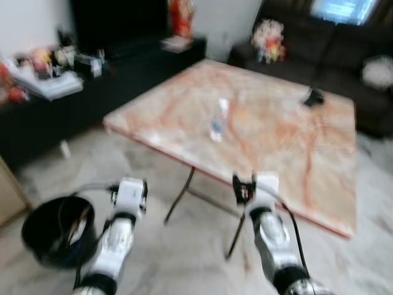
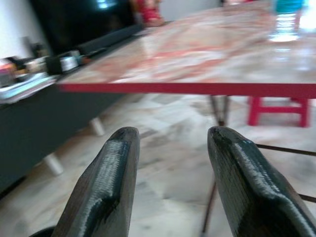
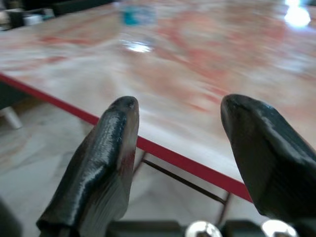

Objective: Picking trash to rubbish bin

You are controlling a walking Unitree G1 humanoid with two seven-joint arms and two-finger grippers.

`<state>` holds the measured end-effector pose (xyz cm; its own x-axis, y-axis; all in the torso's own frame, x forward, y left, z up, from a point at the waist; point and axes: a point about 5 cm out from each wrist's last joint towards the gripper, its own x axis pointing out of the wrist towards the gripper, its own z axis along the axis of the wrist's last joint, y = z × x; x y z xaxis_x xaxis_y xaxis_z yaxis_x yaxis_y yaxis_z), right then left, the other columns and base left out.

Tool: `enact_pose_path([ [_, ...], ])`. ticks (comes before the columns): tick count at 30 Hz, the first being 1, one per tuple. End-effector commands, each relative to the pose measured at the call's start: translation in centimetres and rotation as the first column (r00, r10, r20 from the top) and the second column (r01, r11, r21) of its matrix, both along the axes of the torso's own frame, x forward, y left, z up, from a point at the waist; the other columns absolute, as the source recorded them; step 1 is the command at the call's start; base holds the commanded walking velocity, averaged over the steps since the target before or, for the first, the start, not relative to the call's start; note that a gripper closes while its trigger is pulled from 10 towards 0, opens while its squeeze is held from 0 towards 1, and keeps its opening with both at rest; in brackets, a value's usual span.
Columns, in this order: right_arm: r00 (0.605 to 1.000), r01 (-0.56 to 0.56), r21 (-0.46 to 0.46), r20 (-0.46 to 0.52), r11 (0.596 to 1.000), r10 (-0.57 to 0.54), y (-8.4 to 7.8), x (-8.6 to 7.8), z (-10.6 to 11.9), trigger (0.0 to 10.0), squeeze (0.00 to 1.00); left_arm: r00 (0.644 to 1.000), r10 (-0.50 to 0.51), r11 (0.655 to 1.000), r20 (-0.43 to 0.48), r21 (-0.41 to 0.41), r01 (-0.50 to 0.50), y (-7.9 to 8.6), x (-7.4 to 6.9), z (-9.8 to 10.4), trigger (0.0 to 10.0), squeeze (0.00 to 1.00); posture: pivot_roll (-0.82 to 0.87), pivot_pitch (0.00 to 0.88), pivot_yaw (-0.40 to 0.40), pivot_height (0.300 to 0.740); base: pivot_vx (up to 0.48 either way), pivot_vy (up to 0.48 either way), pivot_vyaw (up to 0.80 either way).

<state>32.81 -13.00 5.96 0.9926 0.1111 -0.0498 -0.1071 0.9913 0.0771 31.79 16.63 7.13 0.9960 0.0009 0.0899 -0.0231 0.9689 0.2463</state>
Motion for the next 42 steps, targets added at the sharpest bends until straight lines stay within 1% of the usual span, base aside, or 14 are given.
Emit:
enact_pose_path([
  [1, 1.000, 0.022, -0.006, 0.005, 1.000, -0.022, -0.84, 0.07, 0.11, 10.0, 0.00, 0.999, -0.035, 0.999, 0.010, -0.010, 0.035, -1.15, 0.10, 0.18, 10.0, 0.00, 0.13, 0.000, -0.071, 0.740, 0.000, 0.000, -0.80],
  [24, 1.000, 0.010, -0.010, -0.002, 1.000, -0.010, -0.62, -0.01, -0.03, 10.0, 0.00, 0.999, -0.049, 0.998, 0.008, -0.036, 0.050, -1.29, 0.10, 0.29, 10.0, 0.00, 0.13, 0.000, -0.071, 0.740, 0.000, 0.000, -0.80],
  [31, 1.000, 0.010, -0.002, 0.012, 1.000, -0.010, -0.49, 0.05, 0.18, 10.0, 0.00, 0.999, -0.048, 0.998, 0.005, -0.050, 0.049, -1.31, 0.24, 0.39, 10.0, 0.00, 0.13, 0.000, -0.071, 0.740, 0.000, 0.000, 0.00],
  [39, 1.000, 0.001, 0.005, 0.007, 1.000, -0.001, -0.19, 0.06, 0.17, 10.0, 0.00, 0.999, -0.025, 0.997, -0.024, -0.073, 0.024, -1.00, 0.18, 0.00, 10.0, 0.00, 0.13, 0.000, -0.066, 0.740, 0.000, 0.000, 0.00],
  [42, 1.000, -0.013, -0.011, 0.012, 1.000, 0.013, 0.02, 0.15, 0.31, 10.0, 0.00, 0.999, -0.023, 0.997, -0.029, -0.079, 0.021, -0.92, 0.19, -0.02, 10.0, 0.00, 0.13, 0.000, -0.066, 0.740, 0.000, 0.081, 0.00],
])
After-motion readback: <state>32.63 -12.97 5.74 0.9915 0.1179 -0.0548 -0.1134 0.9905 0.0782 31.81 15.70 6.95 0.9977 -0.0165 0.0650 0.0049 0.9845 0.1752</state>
